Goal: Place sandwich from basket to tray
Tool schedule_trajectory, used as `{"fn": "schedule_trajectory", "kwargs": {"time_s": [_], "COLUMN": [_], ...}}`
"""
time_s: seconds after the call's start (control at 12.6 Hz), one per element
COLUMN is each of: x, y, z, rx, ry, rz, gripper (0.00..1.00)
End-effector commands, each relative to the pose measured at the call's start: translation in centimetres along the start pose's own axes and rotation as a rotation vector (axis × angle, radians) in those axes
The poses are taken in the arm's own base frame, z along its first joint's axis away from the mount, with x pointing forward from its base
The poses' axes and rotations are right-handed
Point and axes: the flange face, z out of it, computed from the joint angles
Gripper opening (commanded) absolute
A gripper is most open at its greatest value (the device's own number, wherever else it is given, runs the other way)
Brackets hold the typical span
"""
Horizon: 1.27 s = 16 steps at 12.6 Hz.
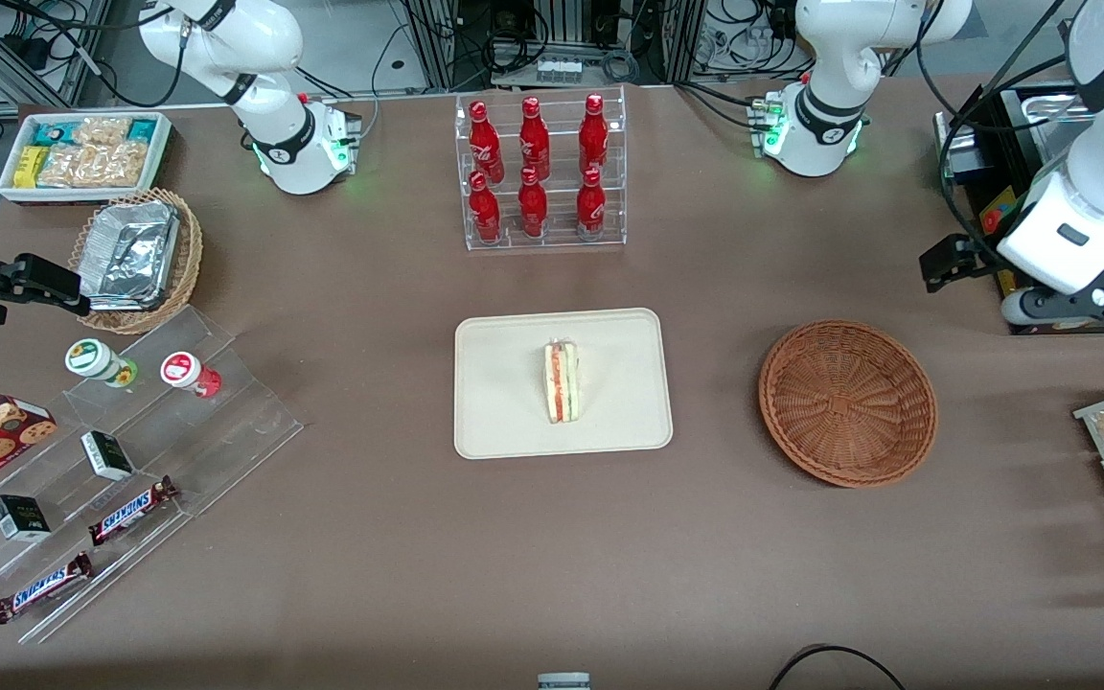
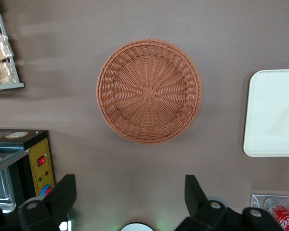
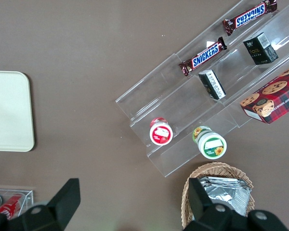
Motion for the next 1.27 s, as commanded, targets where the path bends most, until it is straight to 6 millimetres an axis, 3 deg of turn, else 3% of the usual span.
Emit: {"fn": "schedule_trajectory", "kwargs": {"time_s": [0.0,0.24,0.47,0.71,0.95,1.03,1.19], "x": [-2.7,-3.7,-2.4,-0.9,-0.8,-0.6,-0.6], "y": [-0.6,-1.5,-2.9,-3.0,-3.0,-5.1,-5.7], "z": [0.3,1.2,0.0,-0.3,-0.5,-0.6,-0.8], "rx": [-0.018,-0.028,-0.058,-0.059,-0.088,-0.113,-0.108], "ry": [0.039,0.062,0.078,0.058,0.046,0.047,0.052], "rz": [0.015,-0.006,-0.037,-0.039,-0.043,-0.083,-0.093], "gripper": [0.99,0.99,0.99,0.99,0.99,0.99,0.99]}}
